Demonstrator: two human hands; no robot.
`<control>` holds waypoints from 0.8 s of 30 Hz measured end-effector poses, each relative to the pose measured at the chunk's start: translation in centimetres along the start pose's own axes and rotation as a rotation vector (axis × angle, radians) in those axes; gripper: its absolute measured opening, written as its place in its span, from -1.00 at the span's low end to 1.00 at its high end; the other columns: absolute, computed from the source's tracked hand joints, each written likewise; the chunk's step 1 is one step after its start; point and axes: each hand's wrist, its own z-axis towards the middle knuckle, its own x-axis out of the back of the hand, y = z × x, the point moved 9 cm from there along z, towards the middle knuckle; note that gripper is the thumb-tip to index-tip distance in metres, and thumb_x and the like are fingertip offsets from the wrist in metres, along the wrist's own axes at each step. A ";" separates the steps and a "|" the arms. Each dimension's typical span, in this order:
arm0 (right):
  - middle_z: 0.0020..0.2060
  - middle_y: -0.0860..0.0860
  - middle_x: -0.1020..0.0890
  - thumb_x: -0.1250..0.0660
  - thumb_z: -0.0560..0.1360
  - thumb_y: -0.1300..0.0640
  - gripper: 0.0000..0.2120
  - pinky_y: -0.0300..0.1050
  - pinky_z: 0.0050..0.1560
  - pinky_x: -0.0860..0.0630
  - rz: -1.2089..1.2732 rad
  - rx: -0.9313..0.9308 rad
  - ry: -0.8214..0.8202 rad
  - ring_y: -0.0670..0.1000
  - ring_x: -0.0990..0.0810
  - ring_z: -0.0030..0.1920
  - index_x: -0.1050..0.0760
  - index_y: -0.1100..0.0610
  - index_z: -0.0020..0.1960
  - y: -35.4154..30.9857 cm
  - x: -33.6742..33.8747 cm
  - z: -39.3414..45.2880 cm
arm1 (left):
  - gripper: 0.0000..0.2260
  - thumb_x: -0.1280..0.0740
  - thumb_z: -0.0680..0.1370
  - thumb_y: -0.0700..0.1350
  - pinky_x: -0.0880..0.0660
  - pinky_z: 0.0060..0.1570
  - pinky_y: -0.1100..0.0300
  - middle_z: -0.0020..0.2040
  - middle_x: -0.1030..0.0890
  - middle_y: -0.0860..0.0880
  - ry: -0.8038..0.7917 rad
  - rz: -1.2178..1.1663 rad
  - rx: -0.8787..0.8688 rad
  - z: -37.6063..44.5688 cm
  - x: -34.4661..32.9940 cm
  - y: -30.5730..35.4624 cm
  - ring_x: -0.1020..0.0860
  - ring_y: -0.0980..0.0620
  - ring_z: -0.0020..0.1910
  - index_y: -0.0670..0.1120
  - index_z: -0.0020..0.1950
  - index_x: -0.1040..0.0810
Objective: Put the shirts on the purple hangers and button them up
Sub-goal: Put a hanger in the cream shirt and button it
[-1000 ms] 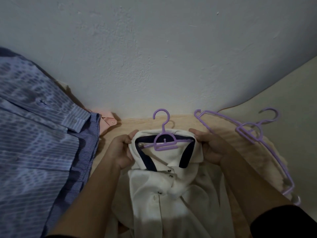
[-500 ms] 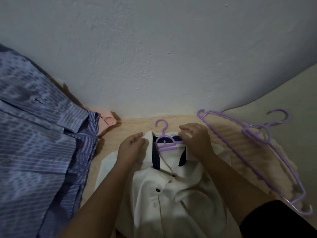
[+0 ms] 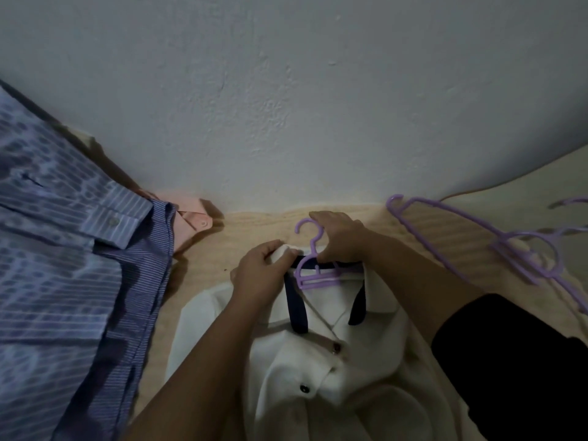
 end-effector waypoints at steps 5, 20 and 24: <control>0.51 -0.01 -0.12 -0.44 0.39 -0.07 -0.10 0.10 0.37 -0.16 -0.068 0.032 0.017 0.09 -0.11 0.47 0.03 0.03 0.54 -0.3 -0.3 0.4 | -0.74 -0.27 0.31 0.30 -0.43 0.24 -0.09 -0.07 -0.64 0.23 0.048 -0.002 0.010 0.7 0.0 -0.7 -0.58 0.11 0.04 0.21 -0.15 -0.58; 0.44 0.04 -0.18 -0.46 0.40 0.03 -0.14 -0.02 0.39 -0.25 0.063 0.190 0.603 0.05 -0.19 0.41 -0.02 0.08 0.52 -5.1 12.8 -10.5 | -0.80 -0.26 0.60 -0.13 -0.42 -0.18 0.37 -0.20 -0.60 0.21 0.219 -0.073 -0.334 -5.8 6.5 9.3 -0.52 0.30 -0.22 0.00 -0.04 -0.69; 0.40 0.06 -0.26 -0.48 0.37 0.03 -0.17 0.06 0.34 -0.32 0.016 0.267 0.784 0.08 -0.27 0.36 -0.10 0.09 0.49 -8.7 18.8 -17.2 | -0.80 -0.26 0.59 -0.15 -0.46 -0.05 0.24 -0.07 -0.59 0.13 0.277 -0.062 -0.464 -9.8 10.4 15.3 -0.53 0.12 -0.05 -0.10 0.05 -0.69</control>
